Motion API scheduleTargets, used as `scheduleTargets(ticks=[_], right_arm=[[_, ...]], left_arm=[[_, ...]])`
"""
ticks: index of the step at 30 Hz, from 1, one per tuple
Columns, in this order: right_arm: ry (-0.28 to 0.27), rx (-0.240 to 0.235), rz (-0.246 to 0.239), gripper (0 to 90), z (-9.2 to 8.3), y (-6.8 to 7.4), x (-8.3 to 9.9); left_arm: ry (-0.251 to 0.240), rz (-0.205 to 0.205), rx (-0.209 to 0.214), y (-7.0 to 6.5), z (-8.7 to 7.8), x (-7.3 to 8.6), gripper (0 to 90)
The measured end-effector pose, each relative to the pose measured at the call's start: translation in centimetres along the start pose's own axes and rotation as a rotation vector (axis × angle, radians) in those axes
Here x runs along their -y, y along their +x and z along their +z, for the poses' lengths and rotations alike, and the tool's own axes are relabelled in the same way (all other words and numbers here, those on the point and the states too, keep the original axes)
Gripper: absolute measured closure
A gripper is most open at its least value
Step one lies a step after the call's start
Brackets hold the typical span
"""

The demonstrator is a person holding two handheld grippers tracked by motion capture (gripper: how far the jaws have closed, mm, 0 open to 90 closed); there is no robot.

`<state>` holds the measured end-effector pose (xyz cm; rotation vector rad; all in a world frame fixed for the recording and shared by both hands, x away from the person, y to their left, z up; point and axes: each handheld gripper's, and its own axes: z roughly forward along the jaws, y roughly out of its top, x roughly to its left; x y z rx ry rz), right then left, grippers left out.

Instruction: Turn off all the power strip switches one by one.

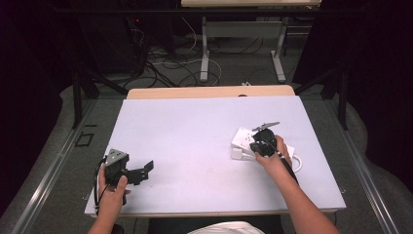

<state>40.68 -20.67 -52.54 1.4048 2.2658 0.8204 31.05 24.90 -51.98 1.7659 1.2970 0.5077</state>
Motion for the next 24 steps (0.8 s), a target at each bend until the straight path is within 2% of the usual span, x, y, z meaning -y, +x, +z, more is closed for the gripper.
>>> scheduleTargets(ticks=[4, 7, 11, 18, 24], right_arm=[[0.013, 0.0, -0.004, 89.1, 0.0, 0.0, -0.2], [0.026, -0.015, 0.016, 88.4, 0.0, 0.0, -0.3], [0.027, -0.018, 0.003, 88.4, 0.1, 0.0, -0.4], [0.028, -0.009, 0.011, 88.4, 0.3, 0.1, -0.7], [0.033, -0.023, 0.0, 88.5, 0.3, 0.5, -1.2]], left_arm=[[0.0, 0.0, 0.0, 0.0, 0.0, 0.0, 0.2], [0.003, -0.002, 0.001, 0.0, 0.0, 0.0, 0.3], [0.001, -0.001, 0.003, 0.0, 0.1, 0.0, 0.2], [-0.001, -0.005, 0.004, 0.0, 0.1, 0.0, 0.2], [-0.005, -0.002, 0.001, 0.0, 0.1, 0.0, 0.2]])
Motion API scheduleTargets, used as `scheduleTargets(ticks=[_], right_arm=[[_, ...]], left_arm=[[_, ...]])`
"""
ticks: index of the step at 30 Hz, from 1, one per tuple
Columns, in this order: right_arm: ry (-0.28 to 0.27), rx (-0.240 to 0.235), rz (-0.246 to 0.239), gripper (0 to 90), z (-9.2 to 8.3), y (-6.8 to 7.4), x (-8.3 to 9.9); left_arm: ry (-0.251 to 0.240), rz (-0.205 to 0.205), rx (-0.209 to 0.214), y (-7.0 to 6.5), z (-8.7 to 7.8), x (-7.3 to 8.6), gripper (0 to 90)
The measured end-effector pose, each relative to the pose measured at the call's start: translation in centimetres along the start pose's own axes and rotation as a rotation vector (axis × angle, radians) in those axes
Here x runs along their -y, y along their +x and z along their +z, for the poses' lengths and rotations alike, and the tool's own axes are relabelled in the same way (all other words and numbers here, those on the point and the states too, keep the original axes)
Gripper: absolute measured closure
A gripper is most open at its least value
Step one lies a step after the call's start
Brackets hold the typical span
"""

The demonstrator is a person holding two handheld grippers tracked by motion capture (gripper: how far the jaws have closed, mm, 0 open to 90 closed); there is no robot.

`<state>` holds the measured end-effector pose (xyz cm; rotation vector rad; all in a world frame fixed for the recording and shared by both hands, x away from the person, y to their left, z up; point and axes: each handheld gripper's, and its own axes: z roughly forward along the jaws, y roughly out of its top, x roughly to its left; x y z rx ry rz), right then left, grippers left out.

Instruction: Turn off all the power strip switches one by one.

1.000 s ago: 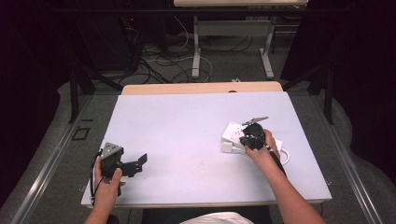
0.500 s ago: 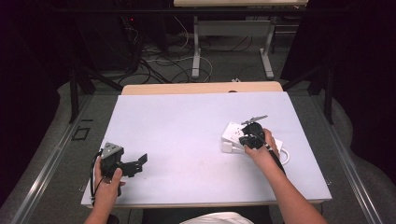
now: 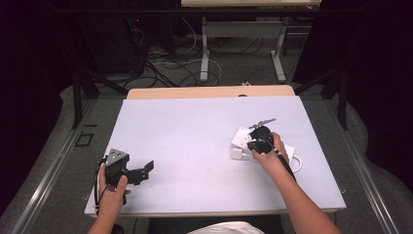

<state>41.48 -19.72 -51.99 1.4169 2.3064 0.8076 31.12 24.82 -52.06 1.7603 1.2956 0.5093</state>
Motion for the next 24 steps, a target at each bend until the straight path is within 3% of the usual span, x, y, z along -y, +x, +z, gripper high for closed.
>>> scheduleTargets(ticks=[24], right_arm=[[0.004, 0.004, -0.025, 88.1, 0.9, 1.2, -1.8]], left_arm=[[-0.003, -0.001, 0.002, 0.0, 0.0, 0.0, 0.2]])
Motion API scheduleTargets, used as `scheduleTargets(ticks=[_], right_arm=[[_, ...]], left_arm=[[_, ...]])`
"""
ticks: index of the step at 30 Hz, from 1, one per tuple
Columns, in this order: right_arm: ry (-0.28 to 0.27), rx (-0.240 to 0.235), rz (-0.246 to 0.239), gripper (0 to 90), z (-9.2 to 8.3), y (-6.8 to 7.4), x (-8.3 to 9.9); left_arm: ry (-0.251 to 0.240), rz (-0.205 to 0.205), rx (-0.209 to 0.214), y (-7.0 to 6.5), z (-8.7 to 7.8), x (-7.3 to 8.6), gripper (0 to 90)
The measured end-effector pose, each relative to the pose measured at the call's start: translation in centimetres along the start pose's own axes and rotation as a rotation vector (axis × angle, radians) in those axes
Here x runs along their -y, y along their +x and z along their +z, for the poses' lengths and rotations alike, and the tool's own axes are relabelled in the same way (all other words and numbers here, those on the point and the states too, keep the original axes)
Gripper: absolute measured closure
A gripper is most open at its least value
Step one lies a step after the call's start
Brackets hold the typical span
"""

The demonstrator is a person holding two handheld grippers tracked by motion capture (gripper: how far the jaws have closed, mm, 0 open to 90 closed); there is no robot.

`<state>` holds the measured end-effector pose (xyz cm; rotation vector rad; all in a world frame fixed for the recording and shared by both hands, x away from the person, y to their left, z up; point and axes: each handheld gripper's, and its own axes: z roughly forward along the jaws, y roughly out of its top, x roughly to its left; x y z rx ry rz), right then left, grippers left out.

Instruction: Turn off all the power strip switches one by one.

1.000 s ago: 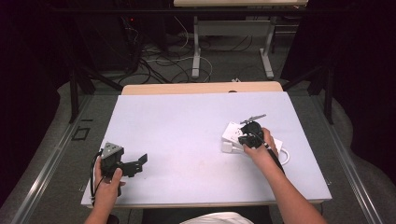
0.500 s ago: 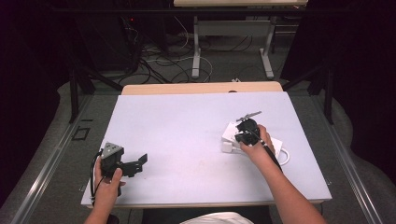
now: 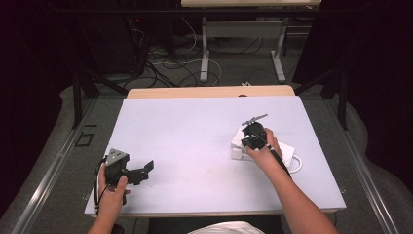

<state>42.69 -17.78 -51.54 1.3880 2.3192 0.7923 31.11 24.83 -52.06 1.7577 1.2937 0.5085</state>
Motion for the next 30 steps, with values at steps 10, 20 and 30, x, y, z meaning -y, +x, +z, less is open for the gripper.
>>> scheduleTargets(ticks=[10, 20, 30], right_arm=[[0.01, 0.0, -0.002, 87.9, 0.51, 0.31, -0.31], [0.007, 0.003, 0.004, 87.1, 0.83, 0.25, -0.36], [0.014, 0.006, 0.0, 87.0, 0.86, 0.37, -0.43]], left_arm=[[0.007, 0.004, 0.006, 0.02, -0.06, -0.04, 0.2], [0.0, 0.003, 0.003, -0.01, -0.03, -0.01, 0.2], [0.003, 0.005, 0.004, -0.02, -0.02, -0.03, 0.2]])
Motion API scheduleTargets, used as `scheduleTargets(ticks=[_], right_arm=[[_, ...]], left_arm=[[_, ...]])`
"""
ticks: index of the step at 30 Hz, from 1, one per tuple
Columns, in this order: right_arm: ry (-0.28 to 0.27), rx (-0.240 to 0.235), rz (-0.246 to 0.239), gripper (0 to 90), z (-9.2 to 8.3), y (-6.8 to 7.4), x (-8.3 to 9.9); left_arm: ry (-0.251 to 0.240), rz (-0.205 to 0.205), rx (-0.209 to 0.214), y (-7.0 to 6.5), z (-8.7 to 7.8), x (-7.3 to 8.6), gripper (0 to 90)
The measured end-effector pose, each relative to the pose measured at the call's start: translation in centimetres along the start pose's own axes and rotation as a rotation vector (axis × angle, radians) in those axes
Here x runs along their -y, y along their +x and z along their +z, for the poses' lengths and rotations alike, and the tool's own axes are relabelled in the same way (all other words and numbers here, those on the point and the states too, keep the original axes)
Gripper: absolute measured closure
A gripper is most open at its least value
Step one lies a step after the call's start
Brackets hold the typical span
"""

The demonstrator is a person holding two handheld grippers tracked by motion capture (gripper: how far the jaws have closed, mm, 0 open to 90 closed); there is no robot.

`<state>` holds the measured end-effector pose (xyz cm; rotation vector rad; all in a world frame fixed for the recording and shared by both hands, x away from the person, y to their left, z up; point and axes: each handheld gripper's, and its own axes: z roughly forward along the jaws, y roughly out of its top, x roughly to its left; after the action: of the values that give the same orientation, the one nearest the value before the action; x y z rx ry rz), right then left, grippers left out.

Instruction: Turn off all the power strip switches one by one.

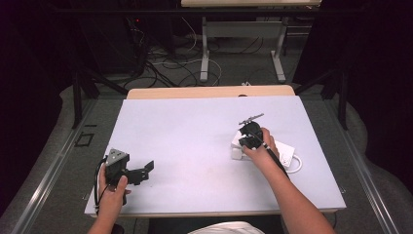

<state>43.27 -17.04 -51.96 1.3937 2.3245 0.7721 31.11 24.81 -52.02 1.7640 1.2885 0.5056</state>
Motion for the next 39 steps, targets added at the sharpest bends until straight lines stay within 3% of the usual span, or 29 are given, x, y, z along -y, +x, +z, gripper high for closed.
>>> scheduleTargets(ticks=[16, 28, 39], right_arm=[[0.0, 0.005, -0.015, 87.0, -0.01, 0.19, 0.07], [-0.014, -0.026, 0.017, 89.3, 0.39, -0.18, 0.08], [-0.017, -0.008, 0.008, 88.8, 0.31, 0.21, 0.21]], left_arm=[[-0.002, -0.004, -0.001, -0.02, 0.01, 0.02, 0.2], [-0.003, -0.014, -0.001, 0.14, 0.18, -0.04, 0.2], [0.0, -0.025, 0.007, 0.2, 0.29, -0.12, 0.2]])
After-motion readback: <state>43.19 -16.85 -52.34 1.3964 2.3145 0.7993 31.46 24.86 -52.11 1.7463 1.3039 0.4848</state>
